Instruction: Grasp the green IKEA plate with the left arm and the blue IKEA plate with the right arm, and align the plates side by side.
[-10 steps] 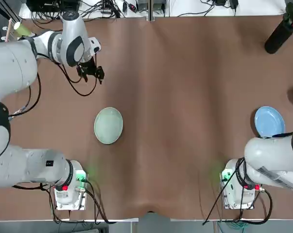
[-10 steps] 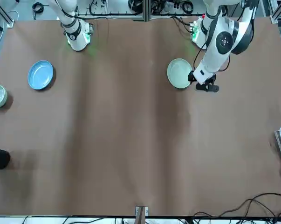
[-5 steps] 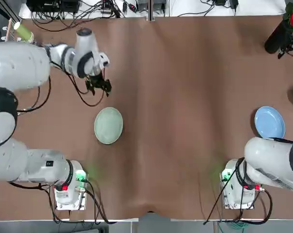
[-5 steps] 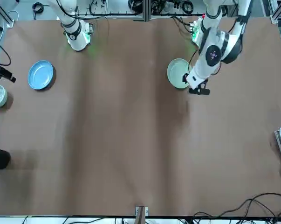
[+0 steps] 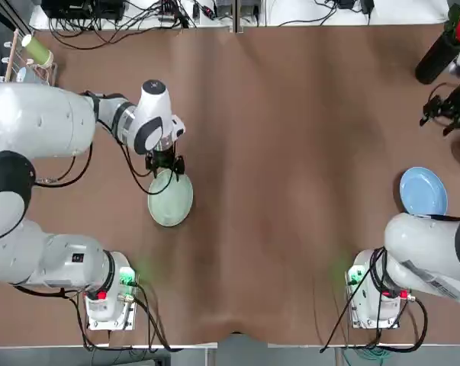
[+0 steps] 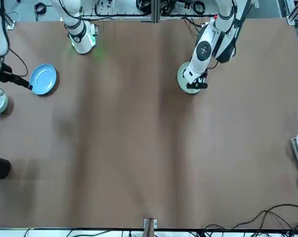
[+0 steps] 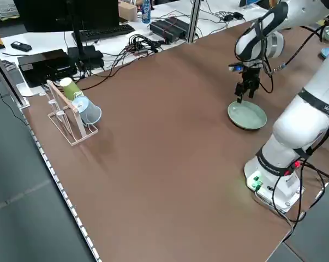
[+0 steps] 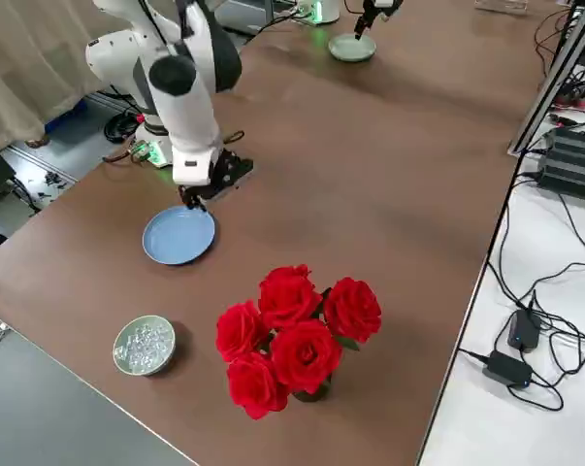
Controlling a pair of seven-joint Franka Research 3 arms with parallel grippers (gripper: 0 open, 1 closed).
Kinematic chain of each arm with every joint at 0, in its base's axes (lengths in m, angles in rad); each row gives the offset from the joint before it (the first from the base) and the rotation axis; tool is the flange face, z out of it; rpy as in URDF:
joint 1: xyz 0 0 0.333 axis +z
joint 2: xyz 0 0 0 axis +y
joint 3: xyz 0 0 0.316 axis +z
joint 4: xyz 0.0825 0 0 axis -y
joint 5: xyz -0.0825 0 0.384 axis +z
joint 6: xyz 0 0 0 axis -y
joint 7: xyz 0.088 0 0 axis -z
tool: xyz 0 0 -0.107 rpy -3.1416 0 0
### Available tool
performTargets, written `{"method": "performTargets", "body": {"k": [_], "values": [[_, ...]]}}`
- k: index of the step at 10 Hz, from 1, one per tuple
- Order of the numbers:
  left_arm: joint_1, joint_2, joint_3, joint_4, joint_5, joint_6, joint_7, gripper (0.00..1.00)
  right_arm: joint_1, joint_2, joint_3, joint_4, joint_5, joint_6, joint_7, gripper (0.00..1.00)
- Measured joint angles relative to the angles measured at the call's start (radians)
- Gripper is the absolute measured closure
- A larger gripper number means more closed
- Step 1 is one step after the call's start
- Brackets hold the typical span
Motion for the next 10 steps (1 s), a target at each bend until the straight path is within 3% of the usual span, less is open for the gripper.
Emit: {"method": "performTargets", "body": {"k": [5, 10], "values": [[0.0, 0.096, -0.001, -0.017, 0.0, 0.062, -0.015, 0.0, -0.053, 0.133, 0.0, -0.185, 0.004, 0.295, 0.0, 0.01], [0.001, 0.152, -0.001, -0.015, 0.0, 0.08, -0.025, 0.0, -0.077, 0.267, 0.001, -0.197, 0.006, 0.4, 0.0, 0.02]]}}
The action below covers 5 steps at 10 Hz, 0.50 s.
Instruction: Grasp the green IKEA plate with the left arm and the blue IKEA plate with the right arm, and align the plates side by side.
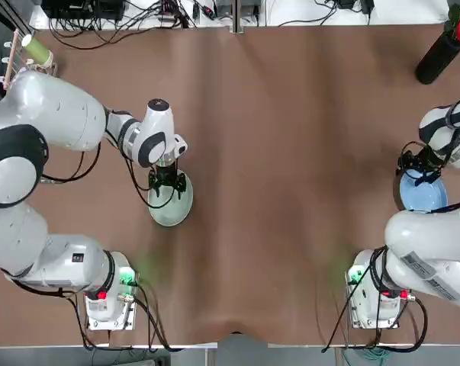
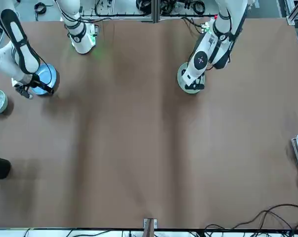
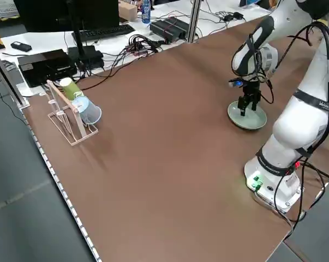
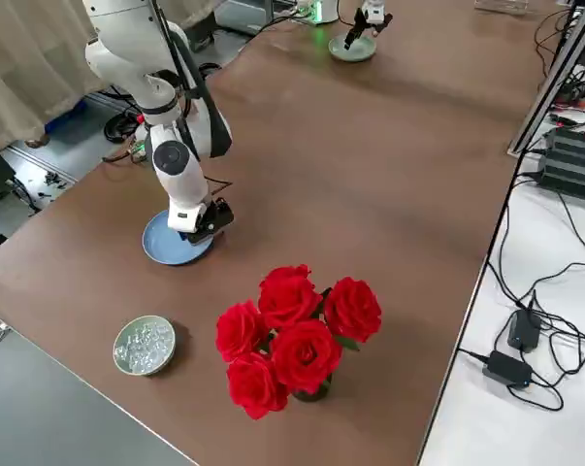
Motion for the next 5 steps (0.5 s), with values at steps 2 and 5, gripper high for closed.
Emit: {"method": "performTargets", "body": {"k": [2, 5], "values": [[0.001, 0.022, 0.0, 0.01, 0.006, 0.035, 0.001, 0.0, 0.0, 0.01, 0.012, 0.0, 0.0, 0.0, 0.0, 0.03], [0.013, 0.07, 0.002, 0.056, 0.028, 0.047, 0.002, 0.0, 0.001, 0.035, 0.084, 0.0, 0.059, -0.001, 0.0, 0.04]]}}
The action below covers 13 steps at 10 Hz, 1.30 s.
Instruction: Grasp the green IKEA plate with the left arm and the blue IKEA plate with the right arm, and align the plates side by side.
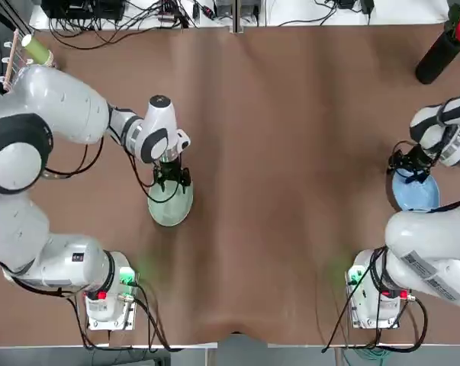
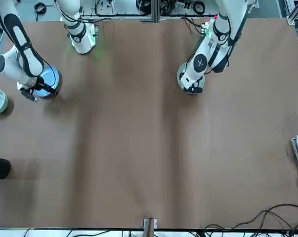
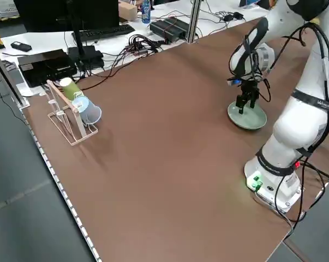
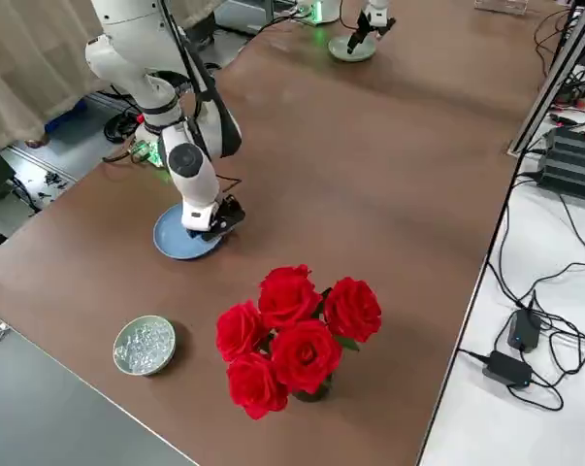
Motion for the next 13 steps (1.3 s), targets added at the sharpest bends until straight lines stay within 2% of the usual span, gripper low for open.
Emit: {"method": "performTargets", "body": {"k": [1, 5, 8, 9, 13], "values": [[0.001, 0.007, 0.002, 0.01, 0.009, 0.0, 0.001, 0.0, 0.0, 0.007, 0.021, 0.0, 0.015, 0.0, 0.0, 0.04], [0.006, 0.037, 0.015, 0.029, 0.052, 0.0, 0.001, 0.0, 0.001, 0.015, 0.153, 0.0, 0.154, -0.004, 0.0, 0.04], [0.006, 0.069, 0.017, 0.064, 0.071, 0.001, 0.001, 0.0, 0.016, 0.017, 0.244, 0.0, 0.294, -0.007, -0.001, 0.04], [0.006, 0.086, 0.019, 0.09, 0.071, 0.001, 0.001, 0.0, 0.047, 0.018, 0.261, 0.0, 0.353, -0.007, -0.002, 0.04], [0.005, 0.145, 0.047, 0.16, 0.072, 0.001, 0.0, 0.0, 0.227, 0.034, 0.27, 0.003, 0.579, 0.019, -0.002, 0.04]]}}
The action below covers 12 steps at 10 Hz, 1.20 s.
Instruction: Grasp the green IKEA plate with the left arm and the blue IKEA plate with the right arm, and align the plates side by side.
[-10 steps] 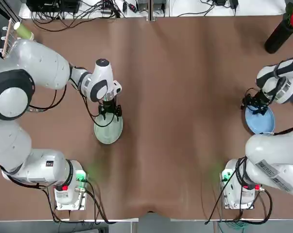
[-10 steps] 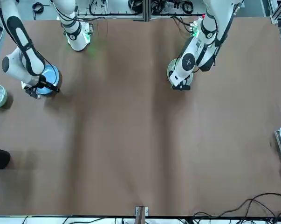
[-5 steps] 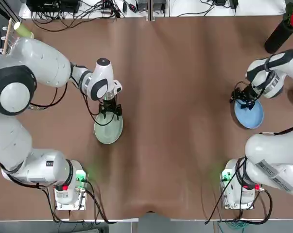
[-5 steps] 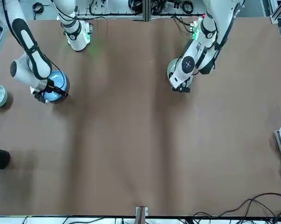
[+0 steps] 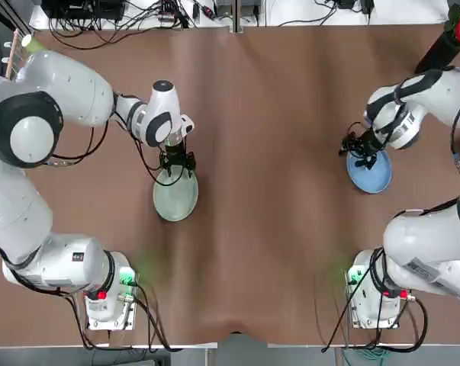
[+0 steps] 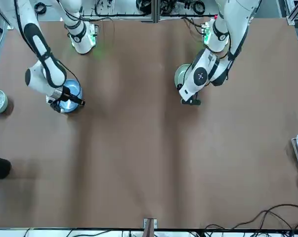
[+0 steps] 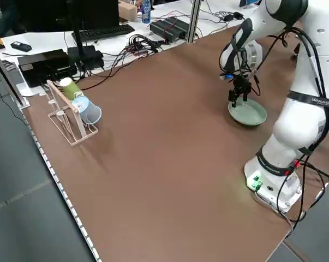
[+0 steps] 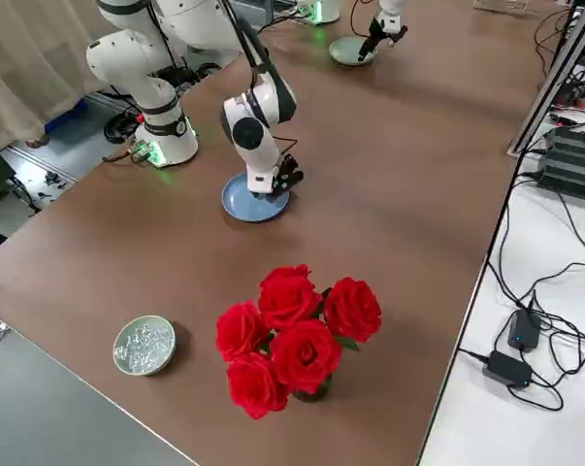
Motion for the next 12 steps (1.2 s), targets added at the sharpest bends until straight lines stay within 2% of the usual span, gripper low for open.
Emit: {"method": "performTargets", "body": {"k": [3, 10, 12], "values": [[0.0, 0.028, 0.0, 0.034, 0.0, 0.0, -0.007, 0.0, 0.136, 0.024, 0.003, 0.02, 0.153, 0.041, 0.0, 0.04], [-0.006, 0.089, 0.038, 0.136, 0.0, 0.0, -0.01, 0.0, 0.307, 0.07, 0.003, 0.16, 0.395, 0.043, -0.001, 0.04], [-0.005, 0.099, 0.045, 0.159, 0.0, 0.0, -0.01, 0.0, 0.319, 0.092, 0.003, 0.193, 0.428, 0.043, -0.001, 0.04]]}}
